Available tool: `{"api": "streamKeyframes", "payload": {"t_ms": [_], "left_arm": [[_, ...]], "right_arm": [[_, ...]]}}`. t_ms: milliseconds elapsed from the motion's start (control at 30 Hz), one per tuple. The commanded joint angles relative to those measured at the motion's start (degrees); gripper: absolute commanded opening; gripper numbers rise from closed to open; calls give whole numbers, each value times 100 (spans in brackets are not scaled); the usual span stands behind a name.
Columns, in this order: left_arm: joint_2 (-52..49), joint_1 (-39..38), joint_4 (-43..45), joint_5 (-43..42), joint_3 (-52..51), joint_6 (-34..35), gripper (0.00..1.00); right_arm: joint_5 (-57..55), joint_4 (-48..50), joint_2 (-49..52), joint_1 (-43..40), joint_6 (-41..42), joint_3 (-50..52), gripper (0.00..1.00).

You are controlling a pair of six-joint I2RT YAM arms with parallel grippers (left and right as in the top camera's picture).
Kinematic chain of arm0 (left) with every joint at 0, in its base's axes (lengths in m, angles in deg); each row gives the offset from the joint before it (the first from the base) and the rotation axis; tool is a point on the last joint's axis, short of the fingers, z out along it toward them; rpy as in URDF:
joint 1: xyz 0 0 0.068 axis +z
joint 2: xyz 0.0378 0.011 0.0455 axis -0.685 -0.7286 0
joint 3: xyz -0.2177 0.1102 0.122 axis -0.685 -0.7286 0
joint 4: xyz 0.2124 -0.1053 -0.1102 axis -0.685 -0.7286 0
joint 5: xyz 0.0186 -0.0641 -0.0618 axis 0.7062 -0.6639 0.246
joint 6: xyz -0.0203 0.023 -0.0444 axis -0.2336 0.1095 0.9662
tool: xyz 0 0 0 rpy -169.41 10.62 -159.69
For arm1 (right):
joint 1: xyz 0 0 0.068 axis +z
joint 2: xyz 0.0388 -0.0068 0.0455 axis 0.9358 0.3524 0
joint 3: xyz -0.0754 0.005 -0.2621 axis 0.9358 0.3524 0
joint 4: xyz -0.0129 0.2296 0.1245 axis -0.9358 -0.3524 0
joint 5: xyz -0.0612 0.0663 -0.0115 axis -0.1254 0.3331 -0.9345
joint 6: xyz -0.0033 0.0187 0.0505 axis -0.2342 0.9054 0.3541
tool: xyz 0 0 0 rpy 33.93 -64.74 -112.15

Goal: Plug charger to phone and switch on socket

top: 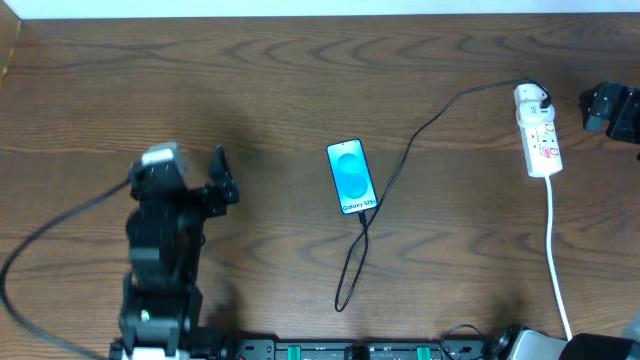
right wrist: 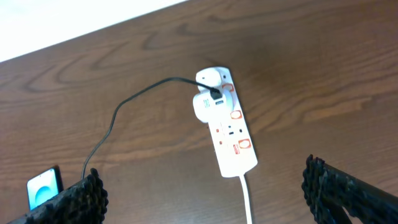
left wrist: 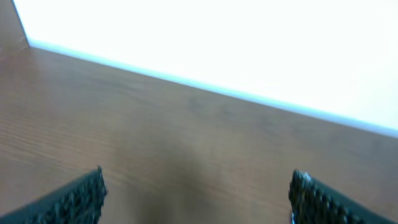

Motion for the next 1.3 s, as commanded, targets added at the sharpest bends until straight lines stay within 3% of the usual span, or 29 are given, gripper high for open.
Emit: {"api": "streamKeyframes", "payload": {"t_ms": [0, 233, 400, 600, 833, 933, 1267], "left_arm": [[643, 157, 658, 28, -673, -98, 94], [1921, 367, 2087, 13, -2120, -101, 94], [2570, 446, 2291, -13, -2857, -98, 94], [2885, 575, 1469, -79, -2898, -162, 94], [3314, 577, 313, -621, -2898, -1274, 94], [3394, 577, -190, -627, -2898, -1425, 94], [3379, 577, -164, -634, -2898, -1360, 94]], "right_arm": [[11, -7, -39, 33, 63, -20, 99], [11, -7, -39, 33, 63, -20, 99], [11, -7, -39, 33, 63, -20, 99], [11, -7, -39, 33, 63, -20, 99], [11, -7, -39, 33, 63, -20, 99], [11, -7, -39, 33, 63, -20, 99], [11, -7, -39, 33, 63, -20, 99]]}}
